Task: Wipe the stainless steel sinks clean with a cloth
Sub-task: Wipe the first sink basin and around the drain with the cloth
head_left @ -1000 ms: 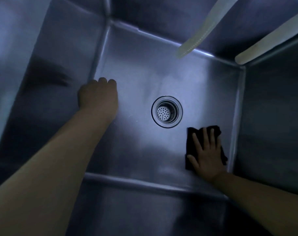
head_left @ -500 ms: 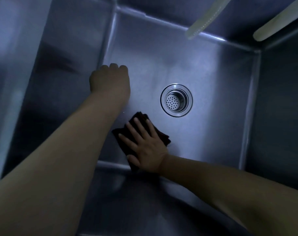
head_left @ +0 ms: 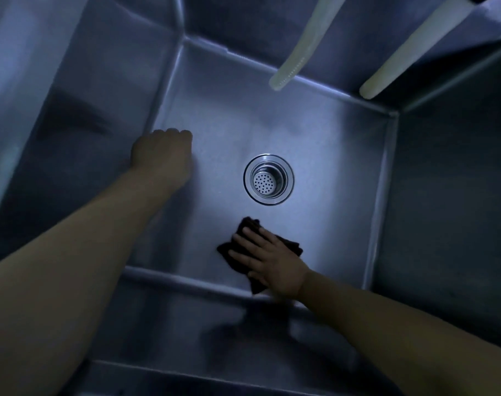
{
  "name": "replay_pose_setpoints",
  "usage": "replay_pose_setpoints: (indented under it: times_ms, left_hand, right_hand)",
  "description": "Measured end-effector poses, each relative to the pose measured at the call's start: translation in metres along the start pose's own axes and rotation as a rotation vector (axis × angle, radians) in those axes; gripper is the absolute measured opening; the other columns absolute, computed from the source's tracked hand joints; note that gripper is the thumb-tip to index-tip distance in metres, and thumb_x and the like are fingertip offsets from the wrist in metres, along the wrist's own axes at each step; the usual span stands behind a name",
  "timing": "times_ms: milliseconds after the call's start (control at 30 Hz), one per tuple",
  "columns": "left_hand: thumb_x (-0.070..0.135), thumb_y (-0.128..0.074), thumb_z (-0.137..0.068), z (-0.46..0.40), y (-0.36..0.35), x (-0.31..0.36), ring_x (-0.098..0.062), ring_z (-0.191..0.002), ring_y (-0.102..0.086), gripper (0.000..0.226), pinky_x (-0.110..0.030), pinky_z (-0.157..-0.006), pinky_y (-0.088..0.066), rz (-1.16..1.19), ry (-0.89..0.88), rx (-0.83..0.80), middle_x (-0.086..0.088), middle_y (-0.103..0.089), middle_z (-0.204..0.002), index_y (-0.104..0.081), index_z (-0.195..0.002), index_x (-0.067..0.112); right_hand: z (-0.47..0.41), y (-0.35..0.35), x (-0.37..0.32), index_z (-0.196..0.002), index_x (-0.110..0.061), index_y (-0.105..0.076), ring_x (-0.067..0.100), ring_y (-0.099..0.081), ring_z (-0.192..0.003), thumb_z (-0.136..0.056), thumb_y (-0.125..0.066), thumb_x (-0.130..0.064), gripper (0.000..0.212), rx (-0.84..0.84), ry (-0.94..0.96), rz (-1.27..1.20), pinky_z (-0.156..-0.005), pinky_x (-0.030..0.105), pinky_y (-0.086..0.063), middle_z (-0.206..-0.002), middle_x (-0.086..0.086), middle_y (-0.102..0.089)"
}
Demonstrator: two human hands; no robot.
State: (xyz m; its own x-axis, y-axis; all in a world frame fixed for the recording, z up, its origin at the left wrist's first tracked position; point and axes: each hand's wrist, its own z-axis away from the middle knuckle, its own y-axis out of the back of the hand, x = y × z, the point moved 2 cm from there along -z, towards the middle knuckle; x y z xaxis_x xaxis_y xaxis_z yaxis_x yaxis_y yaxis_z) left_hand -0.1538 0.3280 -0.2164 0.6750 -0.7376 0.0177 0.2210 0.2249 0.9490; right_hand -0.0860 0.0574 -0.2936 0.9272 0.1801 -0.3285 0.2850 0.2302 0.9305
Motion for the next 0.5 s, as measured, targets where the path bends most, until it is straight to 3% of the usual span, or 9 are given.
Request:
replay_pose_setpoints:
  times_ms: [133, 200, 267, 333, 433, 500]
  left_hand:
    - [0.006, -0.042, -0.089, 0.022, 0.006, 0.016, -0.032, -0.091, -0.058, 0.019, -0.034, -0.067, -0.038, 0.006, -0.041, -0.092, -0.014, -0.059, -0.103, -0.053, -0.104, 0.007]
    - [0.004, -0.044, -0.084, 0.038, 0.02, 0.023, -0.028, -0.085, -0.058, 0.019, -0.03, -0.062, -0.035, -0.051, -0.104, -0.112, -0.01, -0.06, -0.098, -0.053, -0.1, 0.01]
    - [0.002, -0.046, -0.082, 0.058, 0.04, 0.026, -0.027, -0.083, -0.06, 0.024, -0.029, -0.06, -0.033, -0.106, -0.138, -0.078, -0.007, -0.062, -0.096, -0.053, -0.102, 0.012]
    - [0.003, -0.049, -0.083, 0.088, 0.06, 0.024, -0.026, -0.079, -0.061, 0.028, -0.03, -0.057, -0.034, -0.096, -0.11, 0.009, -0.006, -0.064, -0.093, -0.056, -0.108, 0.013]
    - [-0.003, -0.065, -0.073, 0.144, 0.091, 0.02, -0.031, -0.061, -0.064, 0.028, -0.032, -0.049, -0.047, 0.02, -0.053, 0.136, -0.012, -0.068, -0.077, -0.068, -0.099, 0.007]
    - [-0.004, -0.068, -0.072, 0.18, 0.107, 0.016, -0.036, -0.06, -0.065, 0.029, -0.042, -0.05, -0.053, 0.158, 0.031, 0.187, -0.018, -0.07, -0.078, -0.071, -0.1, 0.005]
  right_hand:
    - [0.035, 0.032, 0.024, -0.124, 0.0, -0.06, 0.052, -0.047, -0.12, -0.074, -0.068, 0.006, 0.051, 0.139, -0.366, -0.117, -0.094, 0.062, -0.04, -0.131, 0.027, -0.053]
    - [0.048, 0.053, 0.036, -0.125, -0.004, -0.06, 0.048, -0.054, -0.116, -0.07, -0.069, 0.013, 0.059, 0.086, -0.441, -0.057, -0.091, 0.054, -0.049, -0.129, 0.025, -0.055]
    - [0.062, 0.069, 0.043, -0.144, -0.019, -0.037, 0.033, -0.038, -0.134, -0.088, -0.056, 0.004, 0.064, -0.086, -0.459, -0.007, -0.11, 0.036, -0.035, -0.15, 0.014, -0.034]
    - [0.077, 0.088, 0.039, -0.149, -0.026, -0.02, 0.02, -0.028, -0.138, -0.094, -0.044, -0.001, 0.065, -0.221, -0.555, -0.139, -0.112, 0.022, -0.02, -0.158, 0.002, -0.018]
    - [0.088, 0.123, 0.02, -0.144, -0.019, -0.036, 0.019, -0.051, -0.12, -0.087, -0.044, 0.012, 0.065, -0.062, -0.666, -0.403, -0.095, 0.016, -0.038, -0.151, 0.0, -0.033]
    - [0.094, 0.147, 0.001, -0.138, -0.018, -0.048, 0.005, -0.059, -0.084, -0.087, -0.042, 0.014, 0.06, 0.045, -0.768, -0.642, -0.066, 0.009, -0.046, -0.139, 0.003, -0.051]
